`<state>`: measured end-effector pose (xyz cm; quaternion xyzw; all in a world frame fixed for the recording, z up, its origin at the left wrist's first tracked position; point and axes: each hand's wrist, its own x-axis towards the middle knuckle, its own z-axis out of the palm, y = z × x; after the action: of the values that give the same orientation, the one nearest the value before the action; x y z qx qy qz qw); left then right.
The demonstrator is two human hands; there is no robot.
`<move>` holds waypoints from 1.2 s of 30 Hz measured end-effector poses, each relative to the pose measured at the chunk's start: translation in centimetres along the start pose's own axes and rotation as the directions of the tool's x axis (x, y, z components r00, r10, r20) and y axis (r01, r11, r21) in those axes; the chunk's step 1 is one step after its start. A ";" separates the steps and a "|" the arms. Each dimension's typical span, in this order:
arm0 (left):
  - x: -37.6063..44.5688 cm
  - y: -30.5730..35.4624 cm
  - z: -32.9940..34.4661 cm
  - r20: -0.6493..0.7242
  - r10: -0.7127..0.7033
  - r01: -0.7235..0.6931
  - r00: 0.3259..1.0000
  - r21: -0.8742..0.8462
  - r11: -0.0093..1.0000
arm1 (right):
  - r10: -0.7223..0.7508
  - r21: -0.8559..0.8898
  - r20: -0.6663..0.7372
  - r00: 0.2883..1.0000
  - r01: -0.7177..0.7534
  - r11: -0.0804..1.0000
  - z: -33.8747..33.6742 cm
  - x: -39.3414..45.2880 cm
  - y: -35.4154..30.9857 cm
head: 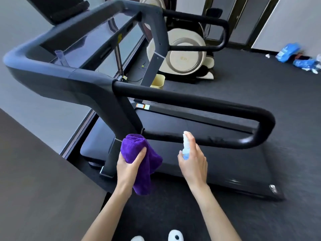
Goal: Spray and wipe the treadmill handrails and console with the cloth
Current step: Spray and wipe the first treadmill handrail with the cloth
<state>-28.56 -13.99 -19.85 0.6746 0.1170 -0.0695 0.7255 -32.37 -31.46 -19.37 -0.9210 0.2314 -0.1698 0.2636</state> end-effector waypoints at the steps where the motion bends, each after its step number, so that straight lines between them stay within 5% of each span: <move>1: 0.1 -0.1 -0.3 0.013 -0.010 0.010 1.000 0.002 1.000 | 0.013 0.021 -0.001 1.000 -0.013 1.000 0.3 0.0 -0.3; 17: 0.9 -1.9 1.0 0.205 -0.065 0.064 0.977 0.010 0.998 | 0.291 0.066 -0.235 0.927 -0.284 0.957 -2.8 -0.2 4.6; 30: 0.1 -2.2 3.8 0.131 -0.037 0.036 0.991 0.009 0.999 | 0.177 0.134 -0.227 0.958 -0.149 0.980 -4.0 -0.1 7.0; 36: 1.2 0.3 4.7 0.042 0.128 -0.127 0.991 -0.026 0.992 | 0.124 0.173 -0.144 0.982 -0.099 0.980 -4.1 0.6 6.6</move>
<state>-26.97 -18.58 -19.57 0.6707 0.0587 -0.0362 0.7385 -35.90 -38.42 -19.72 -0.8655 0.2876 -0.2441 0.3296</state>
